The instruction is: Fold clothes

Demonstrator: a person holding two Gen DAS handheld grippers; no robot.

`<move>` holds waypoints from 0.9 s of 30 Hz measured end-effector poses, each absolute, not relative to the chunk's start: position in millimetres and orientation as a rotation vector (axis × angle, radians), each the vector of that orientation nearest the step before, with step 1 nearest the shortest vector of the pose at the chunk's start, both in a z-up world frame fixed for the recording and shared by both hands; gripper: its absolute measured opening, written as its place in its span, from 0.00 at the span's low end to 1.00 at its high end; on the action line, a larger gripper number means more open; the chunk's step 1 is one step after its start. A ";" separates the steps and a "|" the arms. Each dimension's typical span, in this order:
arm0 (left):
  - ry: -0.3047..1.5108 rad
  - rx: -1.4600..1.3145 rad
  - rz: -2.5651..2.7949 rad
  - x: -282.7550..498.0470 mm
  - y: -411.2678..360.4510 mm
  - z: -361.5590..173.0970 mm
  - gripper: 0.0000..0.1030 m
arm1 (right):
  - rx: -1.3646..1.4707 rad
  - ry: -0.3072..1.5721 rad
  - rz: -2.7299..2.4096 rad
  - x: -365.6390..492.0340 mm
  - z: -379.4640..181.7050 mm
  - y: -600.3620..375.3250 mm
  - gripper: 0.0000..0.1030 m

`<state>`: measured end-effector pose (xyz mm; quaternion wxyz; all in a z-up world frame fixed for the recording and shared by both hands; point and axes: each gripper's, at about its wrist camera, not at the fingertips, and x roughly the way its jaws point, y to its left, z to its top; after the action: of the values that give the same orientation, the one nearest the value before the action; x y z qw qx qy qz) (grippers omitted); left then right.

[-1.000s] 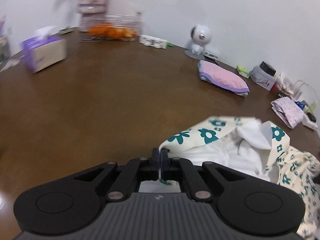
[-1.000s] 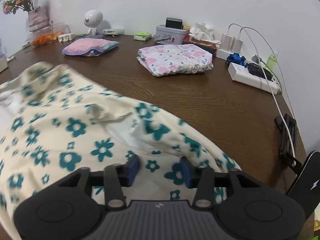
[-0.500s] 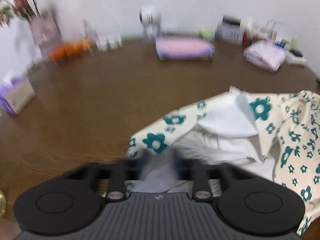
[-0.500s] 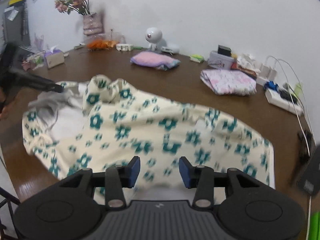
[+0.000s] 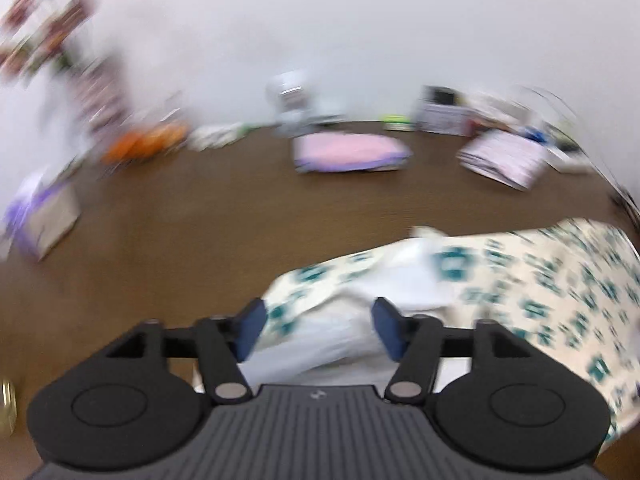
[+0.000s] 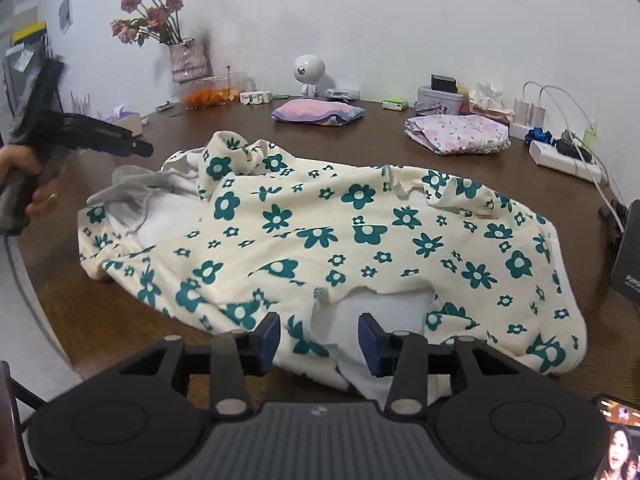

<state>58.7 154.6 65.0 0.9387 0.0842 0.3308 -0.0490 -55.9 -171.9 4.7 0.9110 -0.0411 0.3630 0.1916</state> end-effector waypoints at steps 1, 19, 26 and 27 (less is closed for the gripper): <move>0.660 0.236 -0.114 65.1 141.6 63.9 0.71 | -0.096 0.754 0.384 -53.9 2.0 -169.5 0.40; 0.728 0.117 0.188 155.4 179.7 34.6 0.02 | -0.111 0.742 0.393 -60.6 -9.9 -172.1 0.42; 0.737 0.101 0.347 138.3 216.9 44.1 0.13 | -0.112 0.740 0.388 -61.6 -9.7 -170.6 0.42; 0.730 0.093 0.340 132.0 217.1 50.3 0.22 | -0.113 0.740 0.386 -61.7 -9.6 -170.3 0.42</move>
<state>132.0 217.1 50.3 0.9189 0.0452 0.3551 0.1656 -61.7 -170.3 -9.6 0.9125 -0.0551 0.3593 0.1875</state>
